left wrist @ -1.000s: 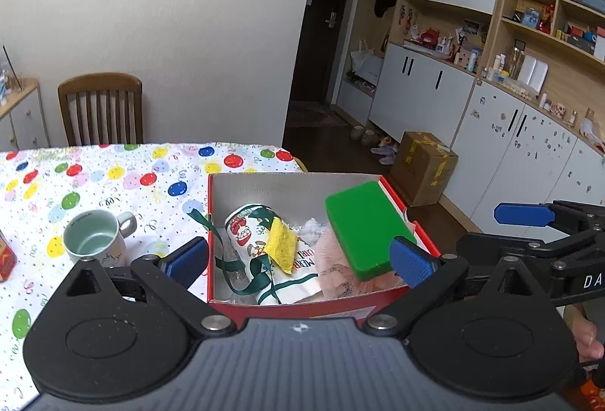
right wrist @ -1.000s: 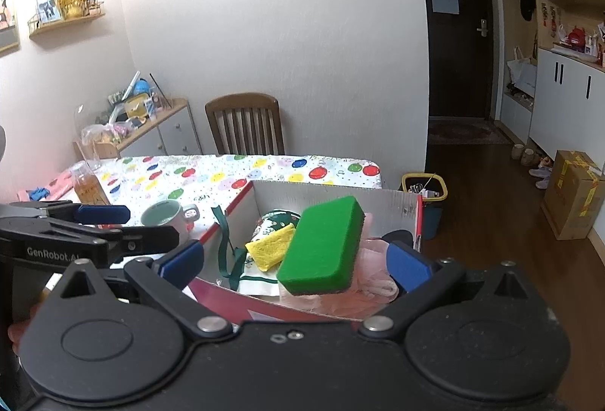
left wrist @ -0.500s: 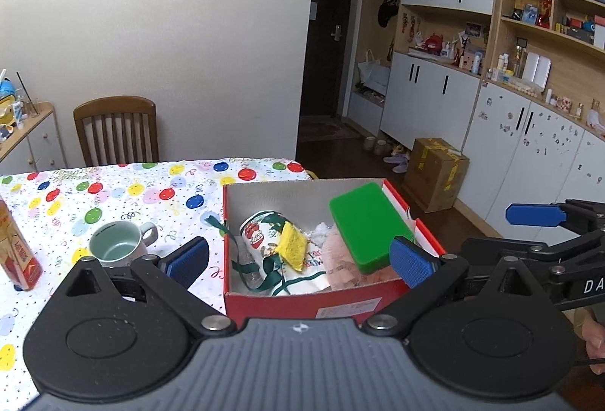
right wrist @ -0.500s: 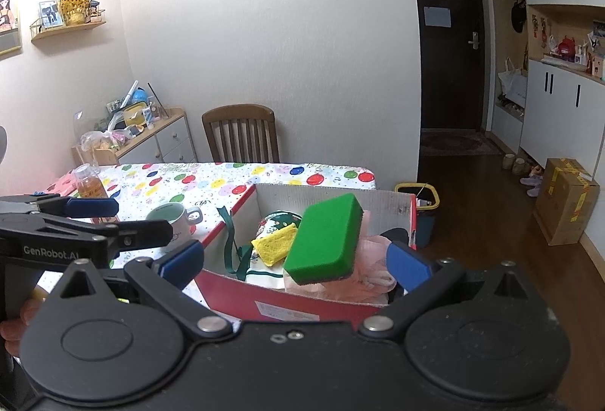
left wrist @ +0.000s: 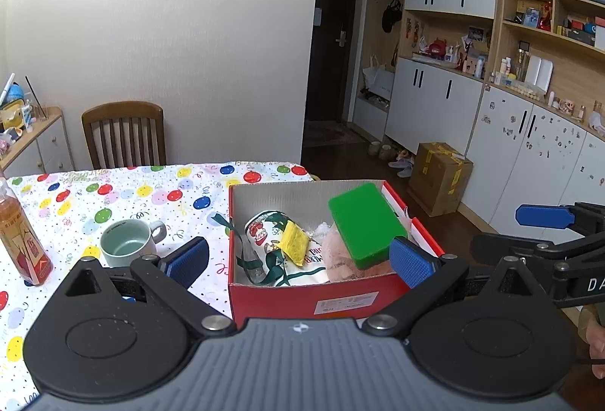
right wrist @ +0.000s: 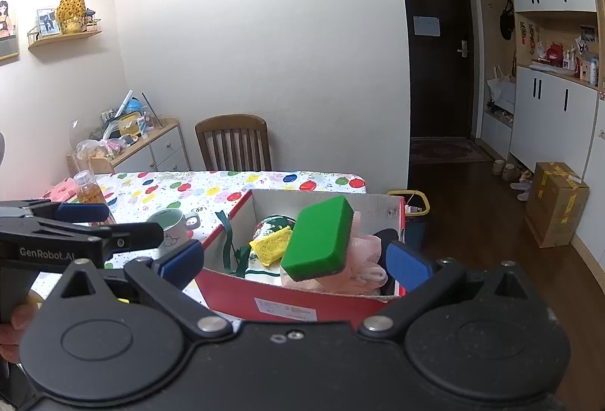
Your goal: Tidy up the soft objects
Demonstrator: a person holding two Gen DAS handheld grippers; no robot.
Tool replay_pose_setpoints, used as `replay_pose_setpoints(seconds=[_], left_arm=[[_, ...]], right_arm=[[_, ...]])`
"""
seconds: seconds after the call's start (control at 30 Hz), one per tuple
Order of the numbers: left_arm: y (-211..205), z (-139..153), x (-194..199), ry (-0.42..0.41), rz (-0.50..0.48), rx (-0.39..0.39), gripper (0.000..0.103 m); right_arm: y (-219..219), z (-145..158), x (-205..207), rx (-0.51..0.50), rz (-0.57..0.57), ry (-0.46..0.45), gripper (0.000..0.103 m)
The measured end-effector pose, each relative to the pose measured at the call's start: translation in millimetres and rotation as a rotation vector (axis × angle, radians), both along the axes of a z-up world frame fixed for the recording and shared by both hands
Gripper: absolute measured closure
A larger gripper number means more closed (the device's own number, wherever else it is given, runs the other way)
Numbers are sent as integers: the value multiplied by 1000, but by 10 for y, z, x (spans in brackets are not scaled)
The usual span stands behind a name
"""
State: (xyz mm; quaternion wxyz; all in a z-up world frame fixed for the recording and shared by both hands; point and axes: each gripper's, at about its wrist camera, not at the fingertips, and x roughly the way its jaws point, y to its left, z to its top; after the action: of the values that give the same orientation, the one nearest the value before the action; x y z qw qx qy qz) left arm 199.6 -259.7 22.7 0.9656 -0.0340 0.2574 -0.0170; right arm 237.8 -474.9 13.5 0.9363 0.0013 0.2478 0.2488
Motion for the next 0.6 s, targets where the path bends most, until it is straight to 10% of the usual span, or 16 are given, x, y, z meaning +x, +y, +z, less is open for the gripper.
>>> replay_pose_setpoints(seconds=[0.6], left_arm=[[-95,36,-46,-13,-19,12,1]], right_arm=[[-34,-10,11,33,-36,9,0]])
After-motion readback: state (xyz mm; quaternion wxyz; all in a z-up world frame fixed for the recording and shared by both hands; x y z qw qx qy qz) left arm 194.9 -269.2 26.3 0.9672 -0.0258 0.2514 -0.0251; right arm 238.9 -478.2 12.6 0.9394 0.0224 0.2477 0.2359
